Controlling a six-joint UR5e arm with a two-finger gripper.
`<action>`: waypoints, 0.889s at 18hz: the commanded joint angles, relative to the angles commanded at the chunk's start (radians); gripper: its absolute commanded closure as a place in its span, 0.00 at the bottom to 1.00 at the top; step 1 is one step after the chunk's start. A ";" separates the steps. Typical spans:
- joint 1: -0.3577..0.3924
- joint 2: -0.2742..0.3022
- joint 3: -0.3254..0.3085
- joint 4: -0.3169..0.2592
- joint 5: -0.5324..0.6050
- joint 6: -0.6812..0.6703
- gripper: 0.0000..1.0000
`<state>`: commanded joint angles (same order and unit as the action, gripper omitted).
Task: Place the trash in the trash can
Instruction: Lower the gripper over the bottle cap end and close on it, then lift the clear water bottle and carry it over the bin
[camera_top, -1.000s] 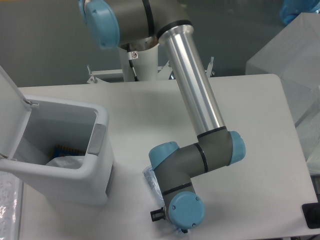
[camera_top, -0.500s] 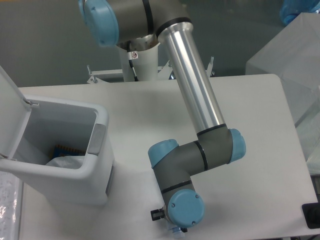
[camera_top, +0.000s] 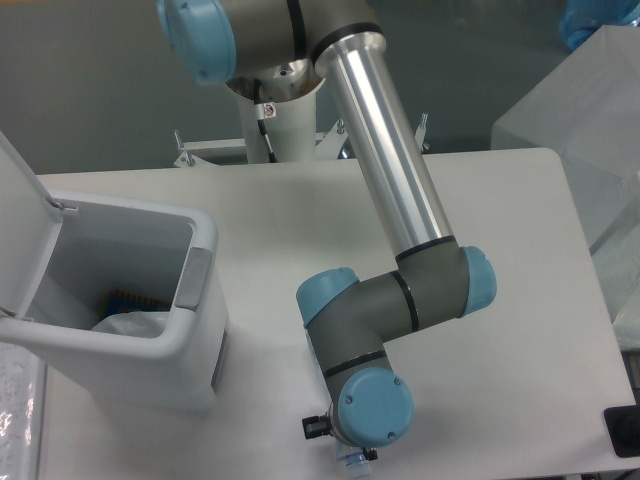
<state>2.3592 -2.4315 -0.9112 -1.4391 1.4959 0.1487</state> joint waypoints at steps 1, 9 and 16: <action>0.009 0.018 0.000 0.034 -0.034 0.000 0.72; 0.049 0.166 -0.002 0.187 -0.277 0.089 0.72; 0.058 0.275 -0.006 0.305 -0.546 0.089 0.72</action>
<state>2.4176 -2.1569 -0.9173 -1.1338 0.9498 0.2378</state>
